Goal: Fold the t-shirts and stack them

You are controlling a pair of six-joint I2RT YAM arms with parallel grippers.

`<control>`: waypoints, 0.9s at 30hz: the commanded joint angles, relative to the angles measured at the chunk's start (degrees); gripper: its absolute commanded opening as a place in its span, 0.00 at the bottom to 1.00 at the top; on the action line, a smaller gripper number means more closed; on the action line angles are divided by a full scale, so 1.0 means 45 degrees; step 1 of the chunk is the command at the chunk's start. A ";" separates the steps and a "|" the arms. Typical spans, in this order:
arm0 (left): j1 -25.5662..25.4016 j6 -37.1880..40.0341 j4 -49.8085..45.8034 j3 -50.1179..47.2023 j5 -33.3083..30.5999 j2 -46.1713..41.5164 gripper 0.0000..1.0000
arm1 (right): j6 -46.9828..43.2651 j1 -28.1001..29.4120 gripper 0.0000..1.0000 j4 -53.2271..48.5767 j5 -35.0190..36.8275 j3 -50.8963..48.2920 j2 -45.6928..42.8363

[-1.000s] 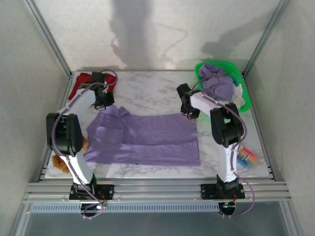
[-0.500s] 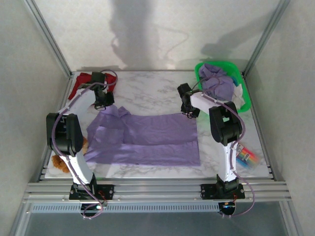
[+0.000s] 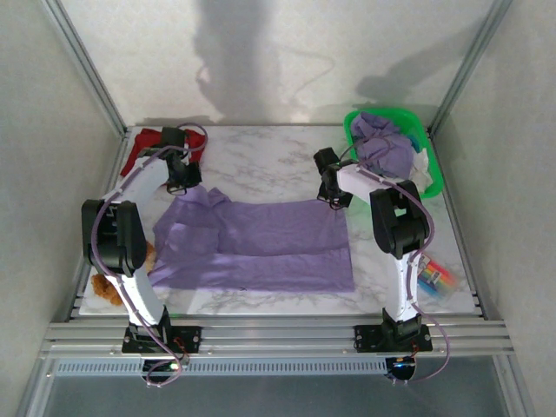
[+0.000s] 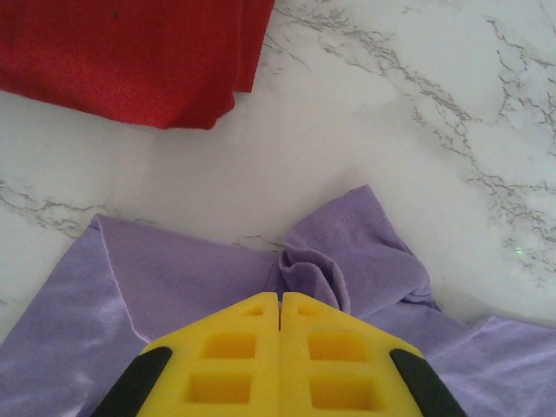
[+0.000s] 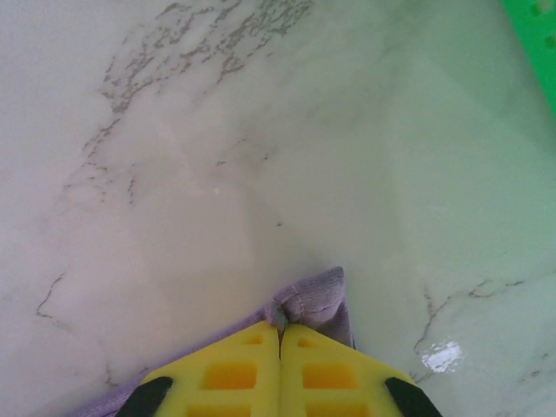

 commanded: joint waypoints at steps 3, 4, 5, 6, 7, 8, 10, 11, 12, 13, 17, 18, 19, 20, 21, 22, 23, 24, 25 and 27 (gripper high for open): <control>0.0171 0.0173 -0.0125 0.0115 -0.0438 -0.1190 0.00 | -0.0249 0.0102 0.00 -0.1257 0.0607 -0.0540 -0.0733; 0.0190 0.0172 -0.0137 0.0115 -0.0461 -0.1311 0.00 | -0.0314 0.0104 0.00 -0.1348 0.0661 -0.0576 -0.0876; 0.0209 0.0172 -0.0189 0.0114 -0.0493 -0.1427 0.00 | -0.0358 0.0122 0.00 -0.1437 0.0703 -0.0618 -0.1017; 0.0243 0.0173 -0.0267 0.0090 -0.0504 -0.1527 0.00 | -0.0400 0.0124 0.00 -0.1490 0.0706 -0.0712 -0.1207; 0.0277 0.0175 -0.0360 0.0066 -0.0541 -0.1625 0.00 | -0.0439 0.0158 0.00 -0.1490 0.0706 -0.0845 -0.1413; 0.0306 0.0172 -0.0401 -0.0008 -0.0562 -0.1709 0.00 | -0.0442 0.0176 0.00 -0.1483 0.0724 -0.0979 -0.1607; 0.0399 0.0153 -0.0414 -0.0296 -0.0601 -0.1993 0.00 | -0.0440 0.0255 0.00 -0.1443 0.0667 -0.1295 -0.2045; 0.0441 0.0153 -0.0424 -0.0428 -0.0602 -0.2127 0.00 | -0.0441 0.0292 0.00 -0.1423 0.0646 -0.1453 -0.2223; 0.0481 0.0143 -0.0451 -0.0547 -0.0611 -0.2290 0.00 | -0.0442 0.0364 0.00 -0.1421 0.0655 -0.1596 -0.2458; 0.0502 0.0119 -0.0462 -0.0710 -0.0638 -0.2498 0.00 | -0.0469 0.0427 0.00 -0.1432 0.0676 -0.1734 -0.2653; 0.0522 -0.0002 -0.0905 -0.0980 -0.0730 -0.3269 0.00 | -0.0481 0.0612 0.00 -0.1556 0.0667 -0.2189 -0.3312; 0.0523 -0.0055 -0.1015 -0.1118 -0.0808 -0.3513 0.00 | -0.0462 0.0673 0.00 -0.1589 0.0647 -0.2306 -0.3466; 0.0532 -0.0100 -0.1129 -0.1270 -0.0869 -0.3768 0.00 | -0.0462 0.0717 0.00 -0.1579 0.0628 -0.2442 -0.3639; 0.0538 -0.0138 -0.1199 -0.1432 -0.0936 -0.3997 0.00 | -0.0426 0.0782 0.00 -0.1607 0.0628 -0.2558 -0.3769; 0.0543 -0.0160 -0.1300 -0.1626 -0.1023 -0.4254 0.00 | -0.0375 0.0841 0.00 -0.1623 0.0616 -0.2691 -0.3939; 0.0542 -0.0189 -0.1381 -0.1849 -0.1098 -0.4477 0.00 | -0.0331 0.0918 0.00 -0.1627 0.0608 -0.2854 -0.4105; 0.0552 -0.0209 -0.1441 -0.2073 -0.1140 -0.4689 0.00 | -0.0262 0.0997 0.00 -0.1665 0.0623 -0.2973 -0.4254; 0.0561 -0.0235 -0.1502 -0.2300 -0.1200 -0.4924 0.00 | -0.0215 0.1085 0.00 -0.1684 0.0699 -0.3094 -0.4417; 0.0576 -0.0256 -0.1570 -0.2535 -0.1235 -0.5125 0.00 | -0.0131 0.1155 0.00 -0.1722 0.0725 -0.3222 -0.4573; 0.0653 -0.0286 -0.1780 -0.2890 -0.1370 -0.5516 0.00 | -0.0021 0.1339 0.00 -0.1759 0.0745 -0.3474 -0.4865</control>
